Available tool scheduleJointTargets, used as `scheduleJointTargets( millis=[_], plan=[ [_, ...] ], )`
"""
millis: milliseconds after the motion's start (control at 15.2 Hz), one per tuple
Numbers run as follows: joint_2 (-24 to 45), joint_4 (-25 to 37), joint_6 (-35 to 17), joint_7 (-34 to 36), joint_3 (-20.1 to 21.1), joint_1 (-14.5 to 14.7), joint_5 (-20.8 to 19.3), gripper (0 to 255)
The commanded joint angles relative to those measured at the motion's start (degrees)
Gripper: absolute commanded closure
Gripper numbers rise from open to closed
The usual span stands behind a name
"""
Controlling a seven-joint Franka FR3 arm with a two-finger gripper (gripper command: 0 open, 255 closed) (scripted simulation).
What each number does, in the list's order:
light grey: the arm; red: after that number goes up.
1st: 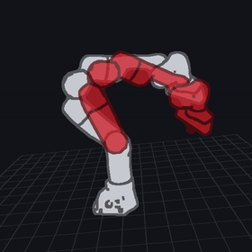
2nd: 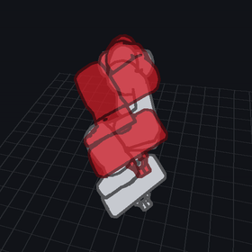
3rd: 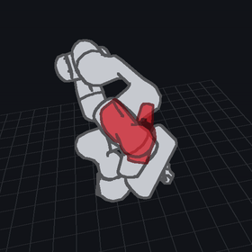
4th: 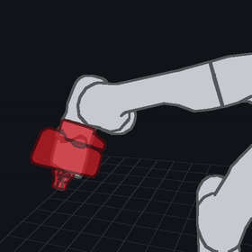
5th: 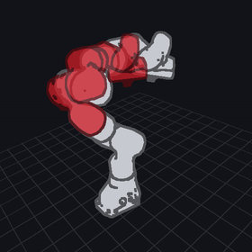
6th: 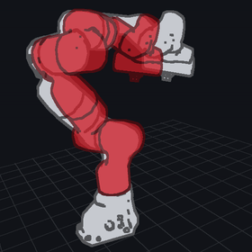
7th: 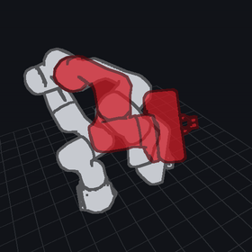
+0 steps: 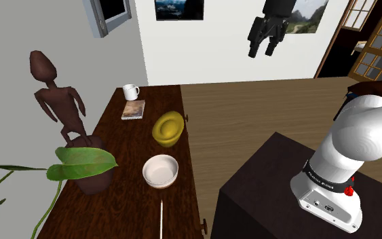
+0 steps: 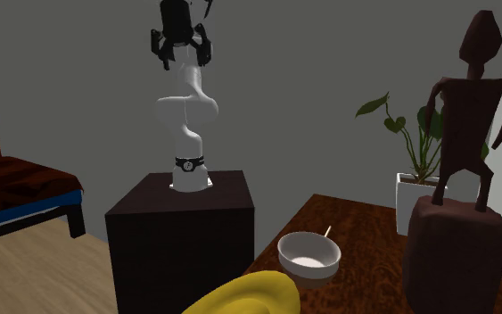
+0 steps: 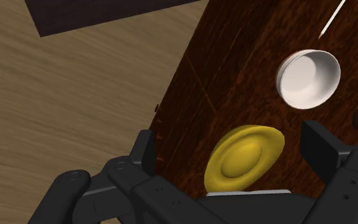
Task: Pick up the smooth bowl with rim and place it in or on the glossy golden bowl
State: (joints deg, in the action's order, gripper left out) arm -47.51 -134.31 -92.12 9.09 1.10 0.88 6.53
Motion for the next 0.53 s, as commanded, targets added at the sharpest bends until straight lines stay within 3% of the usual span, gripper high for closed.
scheduleJointTargets(
  millis=[0,462],
  plan=[
    [0.00,0.00,0.00,0.00,0.00,0.00,0.00,0],
    [3.66,-9.44,-13.65,2.85,4.36,1.41,3.34,0]
  ],
)
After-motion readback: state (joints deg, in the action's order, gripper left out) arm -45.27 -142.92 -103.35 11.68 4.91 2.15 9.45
